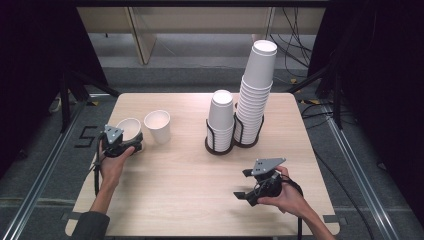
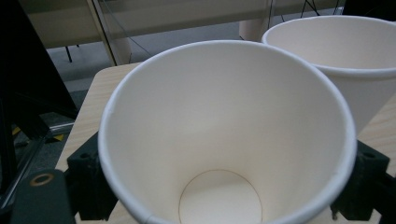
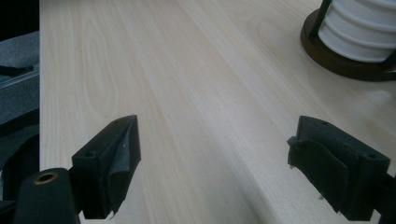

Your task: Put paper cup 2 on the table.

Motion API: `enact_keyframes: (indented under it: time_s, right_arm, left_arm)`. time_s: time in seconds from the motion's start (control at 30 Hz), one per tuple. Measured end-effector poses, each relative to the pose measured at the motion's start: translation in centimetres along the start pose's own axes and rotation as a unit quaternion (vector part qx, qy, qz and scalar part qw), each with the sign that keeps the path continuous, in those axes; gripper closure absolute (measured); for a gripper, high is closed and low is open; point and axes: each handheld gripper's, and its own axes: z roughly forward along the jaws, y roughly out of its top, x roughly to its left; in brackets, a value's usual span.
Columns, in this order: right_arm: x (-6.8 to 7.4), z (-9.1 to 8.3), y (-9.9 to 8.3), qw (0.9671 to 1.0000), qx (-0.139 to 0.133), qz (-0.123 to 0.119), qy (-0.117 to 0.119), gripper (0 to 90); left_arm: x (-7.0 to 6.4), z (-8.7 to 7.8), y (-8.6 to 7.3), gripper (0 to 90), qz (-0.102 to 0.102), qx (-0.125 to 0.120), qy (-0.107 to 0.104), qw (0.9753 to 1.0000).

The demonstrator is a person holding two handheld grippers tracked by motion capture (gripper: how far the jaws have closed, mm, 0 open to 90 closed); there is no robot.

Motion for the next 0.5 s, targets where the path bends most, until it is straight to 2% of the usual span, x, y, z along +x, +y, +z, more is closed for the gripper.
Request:
enact_keyframes:
  time_s: [0.2,0.23,0.4,0.43,0.5]
  right_arm:
    - [-0.1,-0.1,0.0,1.0000,-0.005,-0.004,-0.005,16.1]
    - [0.0,-0.1,0.0,1.0000,-0.005,0.001,-0.003,16.1]
    - [-0.1,-0.1,0.0,1.0000,-0.005,-0.004,-0.003,16.1]
    - [0.0,0.0,0.0,1.0000,0.000,0.000,0.001,16.2]
    - [0.0,0.0,0.0,1.0000,0.000,0.001,0.003,16.1]
  left_arm:
    - [0.0,1.1,0.1,13.2,0.001,0.009,0.006,0.9999]
    - [0.0,1.3,0.1,12.7,0.003,0.013,0.008,0.9999]
    - [0.2,1.8,0.0,11.0,0.000,0.012,0.008,0.9999]
    - [0.2,2.0,-0.3,10.7,0.003,0.022,0.008,0.9997]
    - [0.3,2.1,-0.4,10.8,0.007,0.026,0.008,0.9996]
